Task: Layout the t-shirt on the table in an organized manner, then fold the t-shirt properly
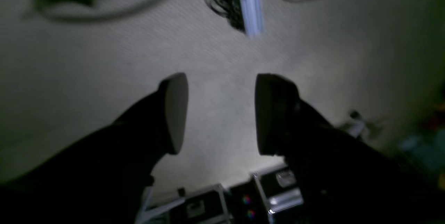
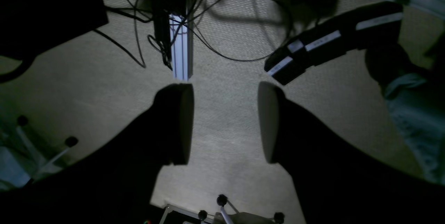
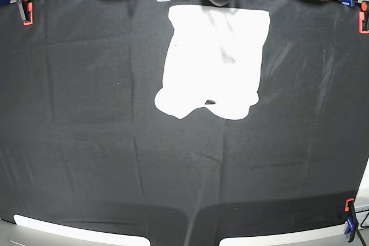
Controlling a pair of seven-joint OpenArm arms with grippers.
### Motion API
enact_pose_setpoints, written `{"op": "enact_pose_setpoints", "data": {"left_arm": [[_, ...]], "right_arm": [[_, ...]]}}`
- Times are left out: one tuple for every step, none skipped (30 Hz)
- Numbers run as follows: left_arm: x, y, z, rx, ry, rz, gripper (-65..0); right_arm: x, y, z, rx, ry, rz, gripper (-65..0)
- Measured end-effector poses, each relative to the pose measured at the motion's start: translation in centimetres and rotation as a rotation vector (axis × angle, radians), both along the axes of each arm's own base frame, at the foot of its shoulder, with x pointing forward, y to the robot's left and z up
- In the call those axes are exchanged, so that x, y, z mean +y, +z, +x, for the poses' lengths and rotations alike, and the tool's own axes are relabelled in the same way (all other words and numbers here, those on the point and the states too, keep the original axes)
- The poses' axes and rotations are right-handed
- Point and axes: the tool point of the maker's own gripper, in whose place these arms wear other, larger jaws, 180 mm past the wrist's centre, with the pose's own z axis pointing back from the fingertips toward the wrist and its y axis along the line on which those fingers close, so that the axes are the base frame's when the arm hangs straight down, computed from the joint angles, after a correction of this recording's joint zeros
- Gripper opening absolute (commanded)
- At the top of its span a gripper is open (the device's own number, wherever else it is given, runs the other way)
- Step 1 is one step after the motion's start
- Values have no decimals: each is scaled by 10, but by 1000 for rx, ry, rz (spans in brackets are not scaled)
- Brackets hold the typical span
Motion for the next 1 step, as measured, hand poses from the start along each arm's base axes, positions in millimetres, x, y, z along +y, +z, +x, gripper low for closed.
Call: {"op": "enact_pose_setpoints", "data": {"left_arm": [[-3,0,2,-6,1,-2,-362]], "right_arm": [[2,0,1,-1,1,7,-359]]}}
